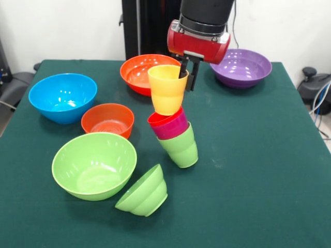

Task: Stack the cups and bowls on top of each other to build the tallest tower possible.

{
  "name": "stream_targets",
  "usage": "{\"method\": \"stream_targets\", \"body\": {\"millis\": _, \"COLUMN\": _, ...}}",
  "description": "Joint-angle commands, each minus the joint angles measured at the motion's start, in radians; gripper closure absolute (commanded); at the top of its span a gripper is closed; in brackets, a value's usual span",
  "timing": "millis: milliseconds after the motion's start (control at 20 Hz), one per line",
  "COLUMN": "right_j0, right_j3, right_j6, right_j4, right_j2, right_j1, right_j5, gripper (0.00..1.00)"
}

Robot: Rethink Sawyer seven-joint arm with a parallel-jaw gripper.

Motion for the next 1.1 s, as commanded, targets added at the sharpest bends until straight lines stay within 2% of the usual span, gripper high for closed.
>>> {"method": "stream_targets", "body": {"millis": 50, "right_j0": 0.005, "right_j3": -0.049, "right_j6": 0.023, "right_j4": -0.02, "right_j2": 0.041, "right_j1": 0.068, "right_j5": -0.069, "gripper": 1.0}}
{"method": "stream_targets", "body": {"millis": 450, "right_j0": 0.049, "right_j3": -0.085, "right_j6": 0.068, "right_j4": -0.01, "right_j2": 0.028, "right_j1": 0.087, "right_j5": -0.052, "gripper": 1.0}}
{"method": "stream_targets", "body": {"millis": 1100, "right_j0": 0.074, "right_j3": -0.173, "right_j6": 0.083, "right_j4": 0.02, "right_j2": 0.022, "right_j1": 0.135, "right_j5": -0.017, "gripper": 1.0}}
